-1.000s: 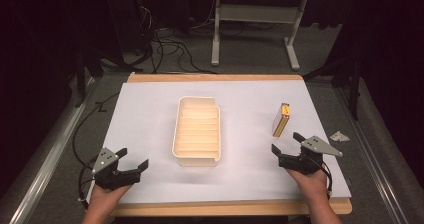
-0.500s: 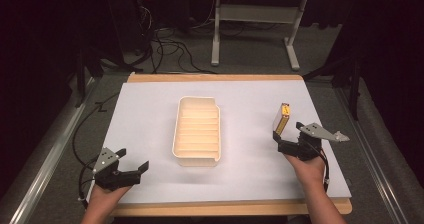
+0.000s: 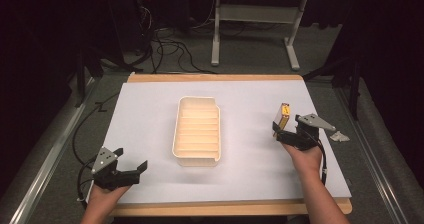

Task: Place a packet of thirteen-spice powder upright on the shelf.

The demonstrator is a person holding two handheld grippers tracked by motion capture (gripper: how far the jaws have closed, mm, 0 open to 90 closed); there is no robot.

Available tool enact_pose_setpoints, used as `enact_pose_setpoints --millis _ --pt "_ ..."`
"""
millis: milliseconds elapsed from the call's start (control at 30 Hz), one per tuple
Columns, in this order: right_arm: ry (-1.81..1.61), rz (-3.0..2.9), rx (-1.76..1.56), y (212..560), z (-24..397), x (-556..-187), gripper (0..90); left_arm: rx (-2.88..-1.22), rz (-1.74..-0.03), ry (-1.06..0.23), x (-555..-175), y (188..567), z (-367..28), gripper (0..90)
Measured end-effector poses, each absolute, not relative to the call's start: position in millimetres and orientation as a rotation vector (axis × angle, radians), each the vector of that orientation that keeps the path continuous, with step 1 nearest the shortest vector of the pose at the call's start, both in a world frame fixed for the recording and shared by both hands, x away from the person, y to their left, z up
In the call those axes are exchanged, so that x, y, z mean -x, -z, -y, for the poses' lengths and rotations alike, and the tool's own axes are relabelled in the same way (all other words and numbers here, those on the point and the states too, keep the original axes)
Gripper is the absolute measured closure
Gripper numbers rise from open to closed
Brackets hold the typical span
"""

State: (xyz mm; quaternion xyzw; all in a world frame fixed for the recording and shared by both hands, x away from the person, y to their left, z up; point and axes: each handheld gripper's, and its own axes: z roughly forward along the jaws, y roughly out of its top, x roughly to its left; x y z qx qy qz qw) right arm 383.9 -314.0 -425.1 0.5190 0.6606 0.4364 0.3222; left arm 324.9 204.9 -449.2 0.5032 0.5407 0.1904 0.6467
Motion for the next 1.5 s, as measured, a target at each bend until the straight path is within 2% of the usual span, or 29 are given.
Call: enact_pose_setpoints --millis 433,767,900,1200,1500 --pt "-1.109 -1.685 -1.428 431.6 310.5 -408.6 11.3 -1.131 -1.226 -0.437 -323.5 447.9 -206.3 0.0" --pt "-1.108 -1.631 -1.421 433.9 312.6 -403.3 17.4 -1.138 -1.218 -0.433 -322.1 447.8 -205.6 0.0" --pt "-1.127 -1.610 -1.418 432.9 316.5 -400.1 26.2 -1.141 -1.220 -0.445 -322.5 447.9 -205.5 0.0" --pt "-1.126 -1.608 -1.394 431.9 315.5 -398.4 39.6 -1.137 -1.231 -0.460 -323.8 448.6 -206.6 0.0" --pt "-1.107 -1.596 -1.399 431.8 314.2 -399.6 49.8 -1.139 -1.230 -0.462 -323.8 448.6 -206.5 0.0"
